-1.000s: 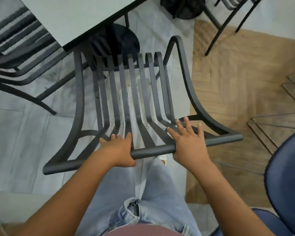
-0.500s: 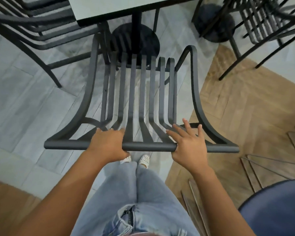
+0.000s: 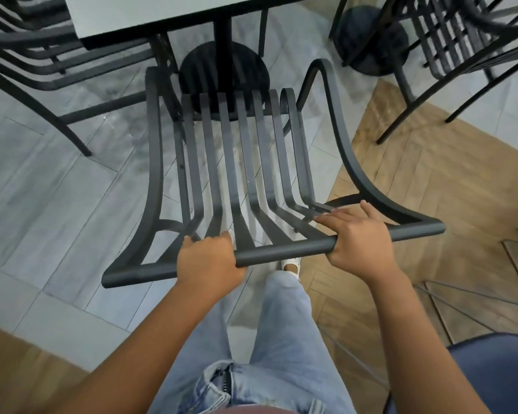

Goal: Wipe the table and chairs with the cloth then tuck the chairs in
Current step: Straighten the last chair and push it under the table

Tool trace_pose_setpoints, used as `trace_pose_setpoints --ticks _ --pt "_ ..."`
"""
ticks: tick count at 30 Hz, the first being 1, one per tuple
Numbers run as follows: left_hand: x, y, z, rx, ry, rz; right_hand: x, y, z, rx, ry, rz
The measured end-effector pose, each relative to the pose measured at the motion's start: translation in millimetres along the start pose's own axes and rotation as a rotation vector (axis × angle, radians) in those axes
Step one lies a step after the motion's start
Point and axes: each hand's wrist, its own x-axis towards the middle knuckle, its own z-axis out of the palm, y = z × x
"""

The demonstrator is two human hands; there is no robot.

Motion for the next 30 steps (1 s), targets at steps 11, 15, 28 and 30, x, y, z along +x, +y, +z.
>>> trace_pose_setpoints --ticks 11,15,28,30 --pt "35.5 107.5 -23.1 -0.088 -0.004 -0.109 50.6 123.1 -28.0 -0.02 -0.122 -0.196" --pt "58.7 118.9 -32.9 -0.121 0.072 -0.125 76.8 142.5 -34.0 -0.001 -0.15 -0.213" --pt "108.2 121.2 -61.8 -0.054 0.293 -0.157 148.8 161.5 -46.8 0.026 -0.112 -0.286" --pt "115.3 121.0 -65.5 -0.057 0.292 -0.168 157.1 164.9 -46.3 0.027 -0.089 -0.3"
